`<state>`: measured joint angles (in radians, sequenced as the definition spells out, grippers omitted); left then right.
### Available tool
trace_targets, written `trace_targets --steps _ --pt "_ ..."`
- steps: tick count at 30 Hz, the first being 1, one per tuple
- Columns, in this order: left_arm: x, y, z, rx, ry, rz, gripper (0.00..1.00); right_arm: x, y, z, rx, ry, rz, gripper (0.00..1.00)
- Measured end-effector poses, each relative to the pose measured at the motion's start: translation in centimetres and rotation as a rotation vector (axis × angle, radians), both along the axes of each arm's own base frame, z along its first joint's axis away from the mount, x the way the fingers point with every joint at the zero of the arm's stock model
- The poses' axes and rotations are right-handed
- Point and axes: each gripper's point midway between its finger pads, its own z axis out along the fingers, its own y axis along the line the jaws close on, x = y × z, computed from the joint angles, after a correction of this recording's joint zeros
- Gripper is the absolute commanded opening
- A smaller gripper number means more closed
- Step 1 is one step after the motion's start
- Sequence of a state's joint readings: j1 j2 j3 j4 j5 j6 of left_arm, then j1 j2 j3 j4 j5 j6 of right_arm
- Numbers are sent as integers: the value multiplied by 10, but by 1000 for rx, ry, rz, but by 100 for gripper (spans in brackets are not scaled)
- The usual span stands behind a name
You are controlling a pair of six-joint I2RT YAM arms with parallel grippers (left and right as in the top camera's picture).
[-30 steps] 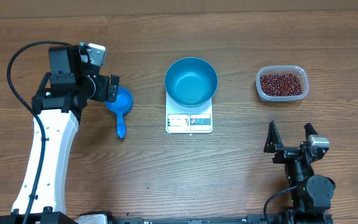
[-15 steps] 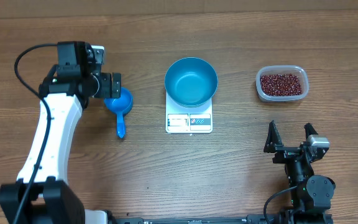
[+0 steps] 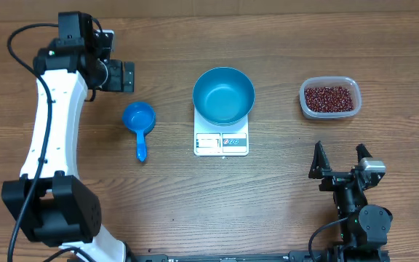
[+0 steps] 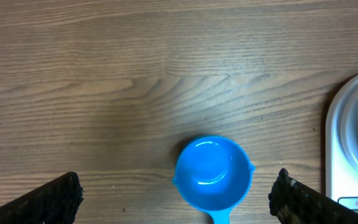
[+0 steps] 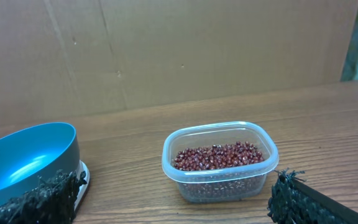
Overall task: Scoop item into bowl and weigh 150g on scale
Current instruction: 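Position the left gripper above the blue scoop's cup rim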
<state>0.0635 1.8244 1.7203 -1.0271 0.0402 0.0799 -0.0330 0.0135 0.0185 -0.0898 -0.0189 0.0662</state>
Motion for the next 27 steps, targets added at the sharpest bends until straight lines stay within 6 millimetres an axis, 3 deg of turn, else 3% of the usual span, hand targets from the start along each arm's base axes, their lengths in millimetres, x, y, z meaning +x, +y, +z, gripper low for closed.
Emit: trace_targets --steps 9,19,27 --pt "-16 5 -28 27 141 1 100 0 0 0 0 0 0 100" --pt "-15 14 -49 81 197 -5 100 0 0 0 0 0 0 100" --pt "-15 14 -91 81 298 -27 99 0 0 0 -1 1 0 100"
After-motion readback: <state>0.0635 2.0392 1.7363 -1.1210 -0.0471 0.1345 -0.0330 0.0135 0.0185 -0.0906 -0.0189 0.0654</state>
